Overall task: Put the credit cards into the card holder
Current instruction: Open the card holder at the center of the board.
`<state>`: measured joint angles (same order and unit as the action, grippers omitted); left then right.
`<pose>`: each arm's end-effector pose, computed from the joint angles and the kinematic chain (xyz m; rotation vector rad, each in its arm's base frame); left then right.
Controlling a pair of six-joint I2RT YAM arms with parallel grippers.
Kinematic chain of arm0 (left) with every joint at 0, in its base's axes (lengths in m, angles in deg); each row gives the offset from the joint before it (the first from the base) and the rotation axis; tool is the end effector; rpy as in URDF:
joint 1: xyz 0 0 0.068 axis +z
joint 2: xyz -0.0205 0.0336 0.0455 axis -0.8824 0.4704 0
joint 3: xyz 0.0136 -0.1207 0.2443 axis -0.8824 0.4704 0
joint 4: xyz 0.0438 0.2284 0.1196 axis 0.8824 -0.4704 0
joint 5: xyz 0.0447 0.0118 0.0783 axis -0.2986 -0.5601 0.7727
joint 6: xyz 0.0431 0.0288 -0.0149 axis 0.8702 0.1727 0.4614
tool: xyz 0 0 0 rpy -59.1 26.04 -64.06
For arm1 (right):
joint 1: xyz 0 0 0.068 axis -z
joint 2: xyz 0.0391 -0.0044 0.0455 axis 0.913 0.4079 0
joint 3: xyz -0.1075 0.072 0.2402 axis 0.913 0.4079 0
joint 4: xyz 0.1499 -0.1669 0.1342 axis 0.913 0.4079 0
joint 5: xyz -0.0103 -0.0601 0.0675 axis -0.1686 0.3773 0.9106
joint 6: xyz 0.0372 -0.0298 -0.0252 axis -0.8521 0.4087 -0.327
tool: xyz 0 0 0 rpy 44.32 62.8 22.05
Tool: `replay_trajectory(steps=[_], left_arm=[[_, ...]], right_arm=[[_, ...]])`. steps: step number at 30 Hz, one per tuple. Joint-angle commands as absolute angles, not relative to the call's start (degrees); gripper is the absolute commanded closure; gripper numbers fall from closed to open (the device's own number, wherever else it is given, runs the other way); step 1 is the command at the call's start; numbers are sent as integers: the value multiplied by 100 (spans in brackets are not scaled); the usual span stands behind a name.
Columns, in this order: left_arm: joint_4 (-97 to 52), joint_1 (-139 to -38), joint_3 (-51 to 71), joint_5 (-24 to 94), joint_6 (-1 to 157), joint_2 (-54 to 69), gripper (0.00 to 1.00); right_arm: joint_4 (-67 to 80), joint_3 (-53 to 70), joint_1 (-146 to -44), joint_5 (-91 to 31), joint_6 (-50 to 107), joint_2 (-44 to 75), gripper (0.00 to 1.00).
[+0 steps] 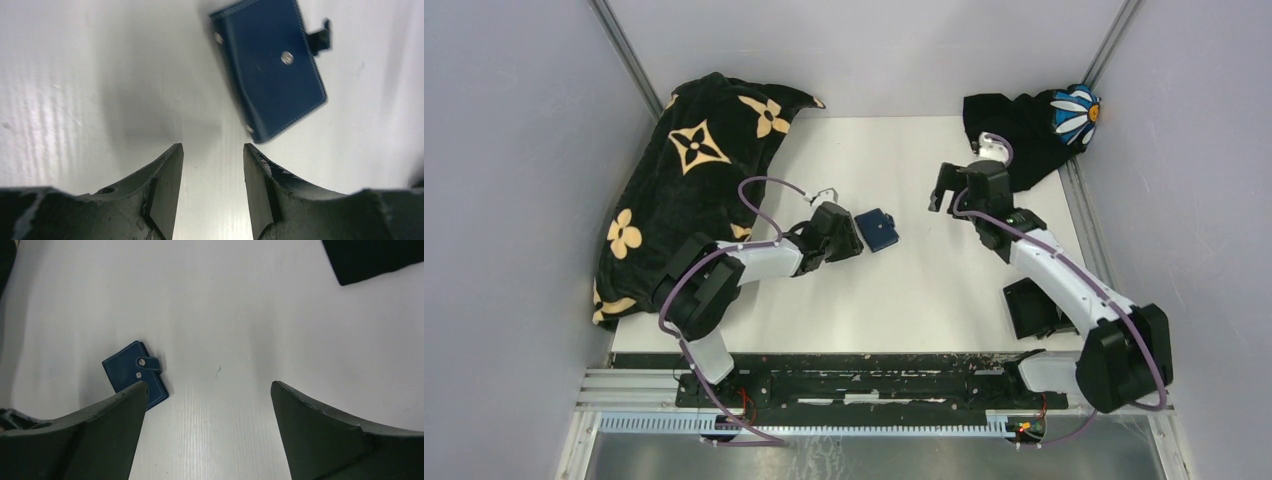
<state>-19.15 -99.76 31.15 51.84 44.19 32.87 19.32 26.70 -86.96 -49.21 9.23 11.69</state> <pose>0.2814 -0.2119 0.1502 -0.2371 2.3797 -0.5466 0.2855 0.1022 0.2837 0.2104 2.1401 0.2638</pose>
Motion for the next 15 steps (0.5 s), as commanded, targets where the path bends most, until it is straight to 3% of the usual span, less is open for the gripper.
replay_trajectory(steps=[1,3,6,15], left_arm=[[-1996,-10303,2987,5140,5029,2817,44],[-1945,-10435,2914,5099,5090,2786,43],[-1795,-10606,2879,4919,5101,2757,41],[-1431,-11322,2974,4750,4976,2868,40]], right_arm=[[1542,3134,-8615,-5971,68,553,0],[1378,3303,-8552,-5602,14,325,0],[1384,3466,-8501,-5834,-60,85,13],[4426,2837,-8485,-7906,-755,50,17]])
